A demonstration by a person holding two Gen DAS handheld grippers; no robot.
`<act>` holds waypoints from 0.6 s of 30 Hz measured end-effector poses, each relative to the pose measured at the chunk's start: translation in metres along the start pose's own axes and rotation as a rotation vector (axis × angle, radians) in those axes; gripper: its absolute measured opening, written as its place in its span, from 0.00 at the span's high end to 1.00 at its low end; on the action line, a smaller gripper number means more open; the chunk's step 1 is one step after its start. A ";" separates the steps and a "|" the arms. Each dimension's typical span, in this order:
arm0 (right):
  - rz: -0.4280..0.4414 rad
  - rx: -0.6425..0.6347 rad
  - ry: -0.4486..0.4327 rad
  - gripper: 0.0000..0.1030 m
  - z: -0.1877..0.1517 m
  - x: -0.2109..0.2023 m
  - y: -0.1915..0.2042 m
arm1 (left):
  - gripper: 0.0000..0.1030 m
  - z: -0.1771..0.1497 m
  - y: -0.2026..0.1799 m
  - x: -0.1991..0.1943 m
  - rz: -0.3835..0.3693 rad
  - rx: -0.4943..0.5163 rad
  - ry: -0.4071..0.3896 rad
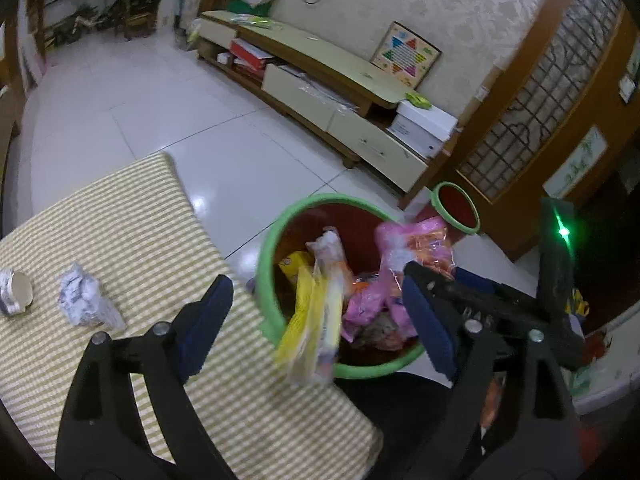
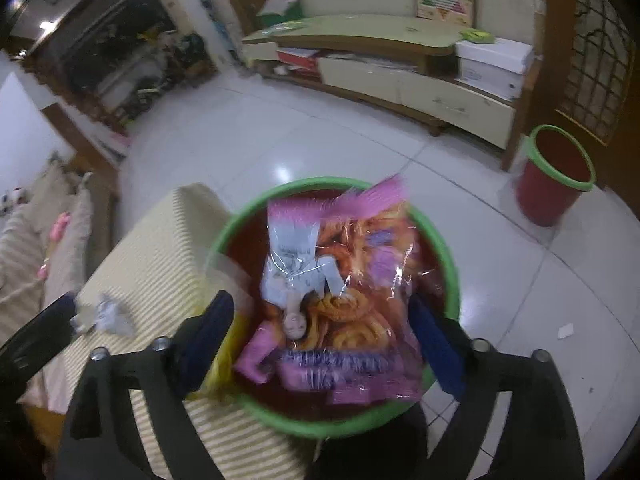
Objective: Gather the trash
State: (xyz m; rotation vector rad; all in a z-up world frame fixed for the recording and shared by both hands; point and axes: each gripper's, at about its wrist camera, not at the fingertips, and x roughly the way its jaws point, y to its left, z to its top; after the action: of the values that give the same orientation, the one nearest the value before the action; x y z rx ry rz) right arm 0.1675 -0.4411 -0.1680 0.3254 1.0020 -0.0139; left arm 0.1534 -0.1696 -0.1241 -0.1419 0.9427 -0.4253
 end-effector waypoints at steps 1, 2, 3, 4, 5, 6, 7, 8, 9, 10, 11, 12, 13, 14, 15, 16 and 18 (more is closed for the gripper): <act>0.000 0.000 -0.003 0.16 0.000 0.000 0.003 | 0.16 -0.001 0.011 -0.005 0.016 -0.018 -0.007; 0.002 -0.003 -0.010 0.16 0.000 0.001 0.008 | 0.14 -0.003 0.026 -0.011 0.038 -0.040 -0.016; 0.006 -0.010 -0.019 0.16 -0.001 0.001 0.015 | 0.14 -0.007 0.048 -0.019 0.076 -0.073 -0.023; 0.013 -0.023 -0.029 0.15 -0.002 0.001 0.026 | 0.14 -0.009 0.062 -0.023 0.099 -0.094 -0.024; 0.025 -0.033 -0.034 0.14 -0.002 0.002 0.034 | 0.14 -0.012 0.079 -0.031 0.131 -0.119 -0.023; 0.044 -0.043 -0.035 0.14 -0.002 0.002 0.044 | 0.14 -0.017 0.099 -0.041 0.180 -0.144 -0.026; 0.071 -0.055 -0.035 0.14 -0.003 0.002 0.056 | 0.14 -0.020 0.110 -0.048 0.219 -0.155 -0.031; 0.101 -0.061 -0.040 0.14 -0.006 0.001 0.069 | 0.14 -0.023 0.122 -0.058 0.265 -0.163 -0.039; 0.121 -0.063 -0.044 0.14 -0.006 0.000 0.076 | 0.14 -0.025 0.127 -0.064 0.294 -0.167 -0.044; 0.150 -0.066 -0.055 0.14 -0.009 -0.005 0.090 | 0.14 -0.027 0.134 -0.075 0.328 -0.172 -0.055; 0.163 -0.071 -0.063 0.14 -0.011 -0.009 0.097 | 0.14 -0.029 0.137 -0.084 0.347 -0.175 -0.066; 0.175 -0.079 -0.071 0.14 -0.012 -0.013 0.104 | 0.14 -0.030 0.138 -0.093 0.360 -0.177 -0.080; 0.184 -0.091 -0.083 0.14 -0.014 -0.021 0.114 | 0.14 -0.033 0.137 -0.101 0.363 -0.178 -0.093; 0.189 -0.099 -0.097 0.14 -0.016 -0.029 0.120 | 0.14 -0.033 0.135 -0.107 0.359 -0.179 -0.107; 0.193 -0.107 -0.109 0.14 -0.016 -0.034 0.123 | 0.14 -0.034 0.132 -0.112 0.351 -0.178 -0.116; 0.193 -0.120 -0.129 0.13 -0.017 -0.045 0.126 | 0.14 -0.033 0.128 -0.117 0.336 -0.175 -0.130; 0.179 -0.142 -0.163 0.10 -0.017 -0.061 0.129 | 0.13 -0.030 0.120 -0.124 0.307 -0.165 -0.153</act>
State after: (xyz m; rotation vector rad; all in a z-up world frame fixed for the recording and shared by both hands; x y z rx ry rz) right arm 0.1410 -0.3219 -0.0919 0.2784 0.8054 0.1892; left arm 0.1007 -0.0077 -0.0841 -0.1735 0.8312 -0.0517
